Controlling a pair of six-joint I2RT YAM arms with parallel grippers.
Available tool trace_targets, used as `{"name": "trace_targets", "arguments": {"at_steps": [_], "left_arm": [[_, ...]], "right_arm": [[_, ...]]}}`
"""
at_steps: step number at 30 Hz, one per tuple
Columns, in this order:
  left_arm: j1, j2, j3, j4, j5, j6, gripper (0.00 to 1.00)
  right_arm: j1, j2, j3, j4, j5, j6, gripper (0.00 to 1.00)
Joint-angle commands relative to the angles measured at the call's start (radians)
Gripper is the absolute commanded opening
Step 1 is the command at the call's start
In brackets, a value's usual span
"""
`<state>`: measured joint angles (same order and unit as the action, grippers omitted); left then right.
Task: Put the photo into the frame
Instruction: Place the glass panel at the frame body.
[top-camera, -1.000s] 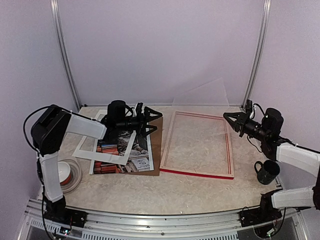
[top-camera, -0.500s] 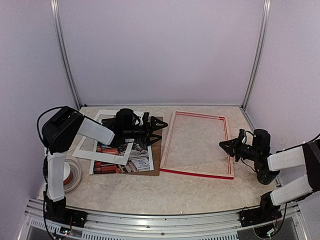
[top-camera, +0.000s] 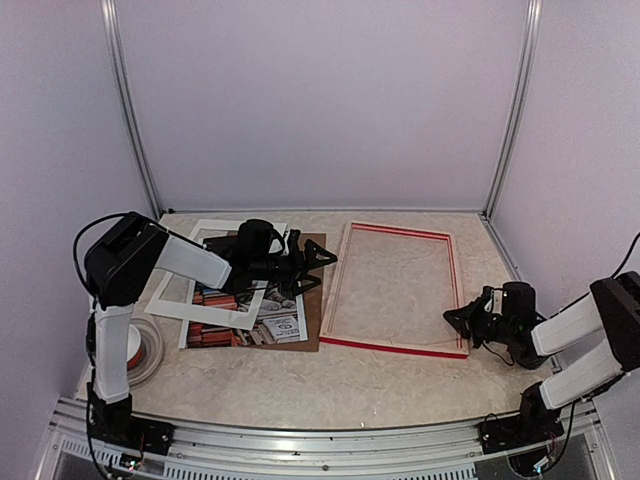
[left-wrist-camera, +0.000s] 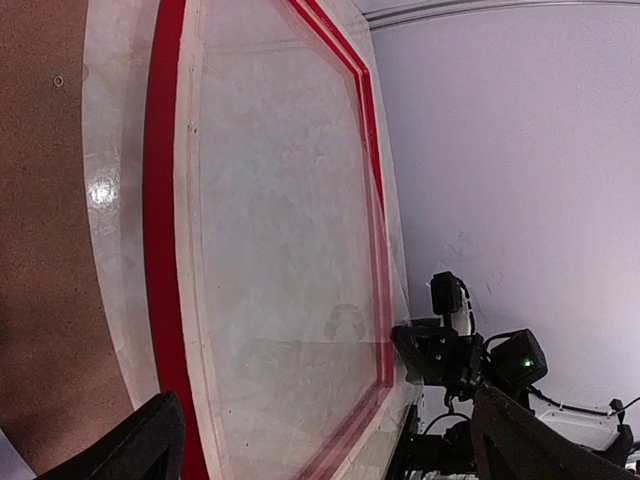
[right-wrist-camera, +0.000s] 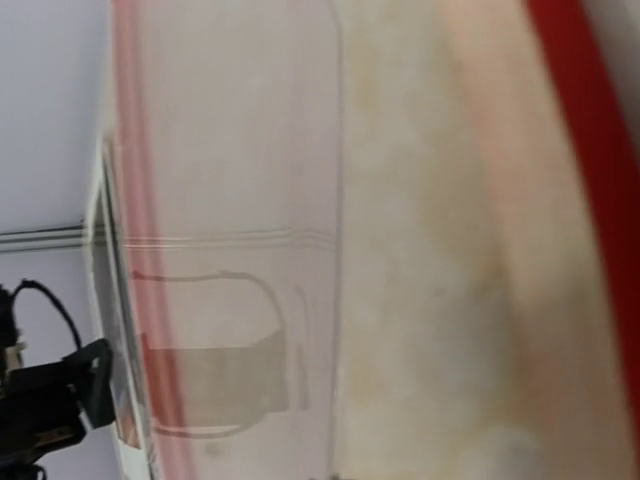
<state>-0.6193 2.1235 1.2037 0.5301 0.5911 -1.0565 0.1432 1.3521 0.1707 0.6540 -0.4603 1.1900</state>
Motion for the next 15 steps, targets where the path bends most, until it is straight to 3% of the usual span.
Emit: {"name": "trace_targets", "arguments": {"at_steps": [1,8,15], "left_arm": [[-0.013,0.006,0.03,-0.022,-0.011,0.033,0.99],[-0.013,-0.005,0.024,-0.032,-0.01,0.043,0.99],[-0.014,-0.004,0.026,-0.025,-0.006,0.038,0.99]], "right_arm": [[-0.007,0.105,-0.007,0.148,-0.013,-0.013,0.0],[-0.007,0.219,0.013,0.232,-0.05,-0.027,0.0],[-0.006,0.135,0.017,0.189,-0.04,-0.066,0.0]]}}
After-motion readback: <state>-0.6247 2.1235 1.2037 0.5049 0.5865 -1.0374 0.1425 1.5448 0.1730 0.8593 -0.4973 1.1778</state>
